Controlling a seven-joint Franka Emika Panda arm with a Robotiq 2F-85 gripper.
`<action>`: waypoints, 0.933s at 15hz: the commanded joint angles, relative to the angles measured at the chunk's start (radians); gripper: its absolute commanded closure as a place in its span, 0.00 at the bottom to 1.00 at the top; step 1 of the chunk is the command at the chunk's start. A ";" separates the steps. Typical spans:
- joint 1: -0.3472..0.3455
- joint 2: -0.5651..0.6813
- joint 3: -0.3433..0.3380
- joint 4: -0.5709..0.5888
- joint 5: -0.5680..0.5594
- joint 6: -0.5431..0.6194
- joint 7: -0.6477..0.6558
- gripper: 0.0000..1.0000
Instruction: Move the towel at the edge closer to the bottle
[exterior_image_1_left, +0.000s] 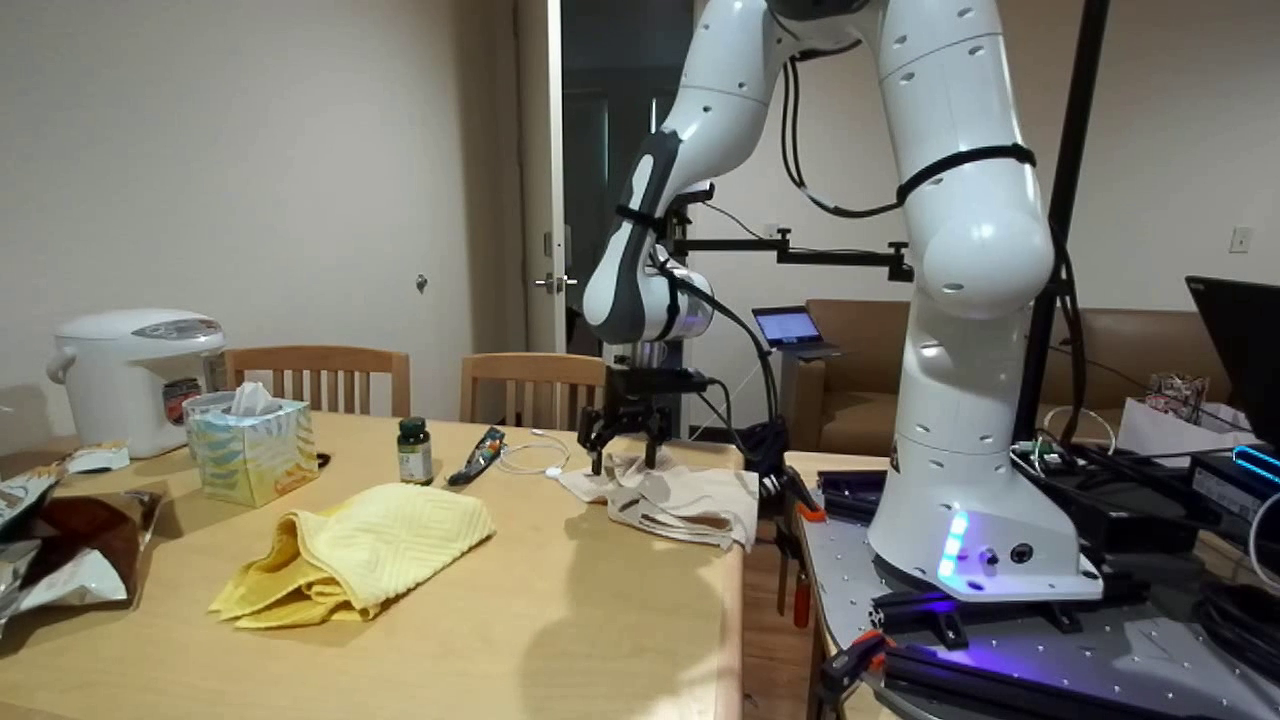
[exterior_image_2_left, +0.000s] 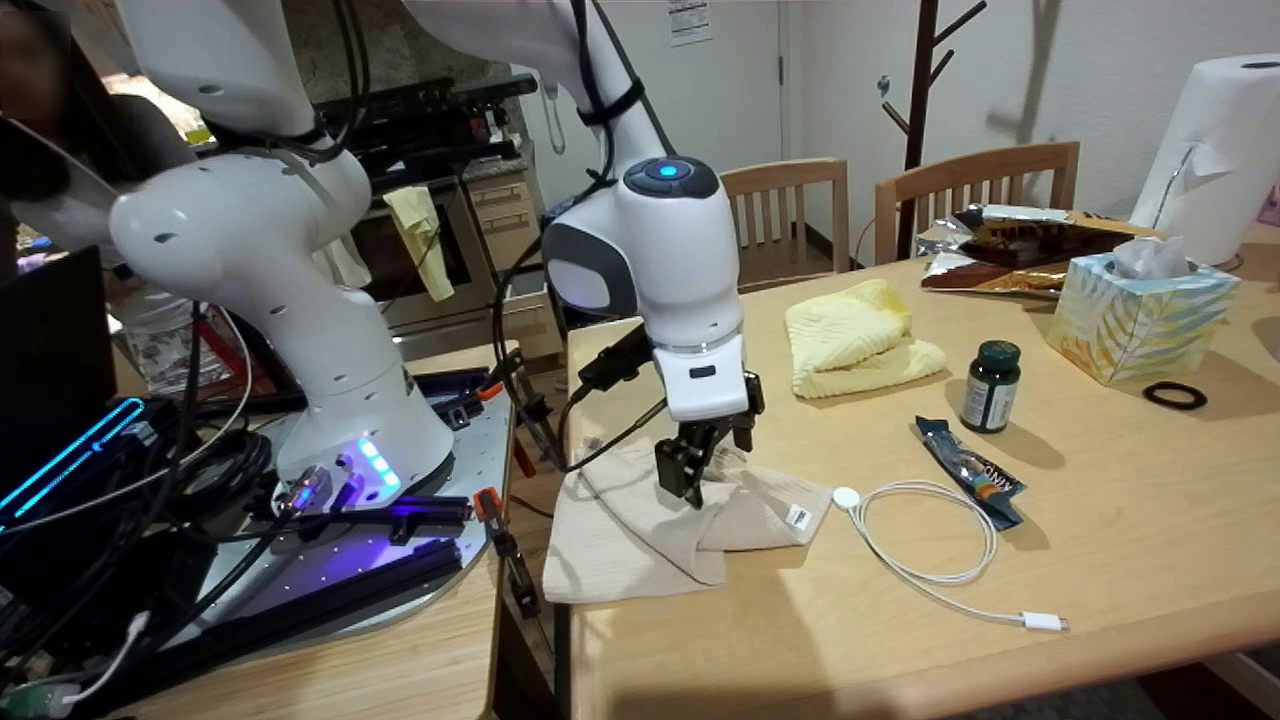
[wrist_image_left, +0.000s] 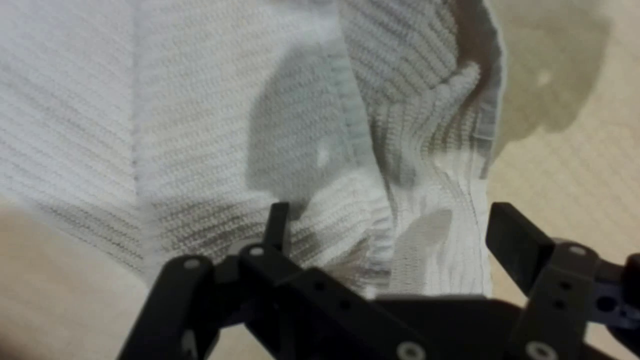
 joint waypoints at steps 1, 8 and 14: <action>0.111 0.020 -0.120 -0.005 -0.117 0.001 0.090 0.00; 0.148 0.009 -0.133 0.011 -0.122 0.002 0.087 0.26; 0.135 0.017 -0.118 0.020 -0.111 -0.009 0.071 0.67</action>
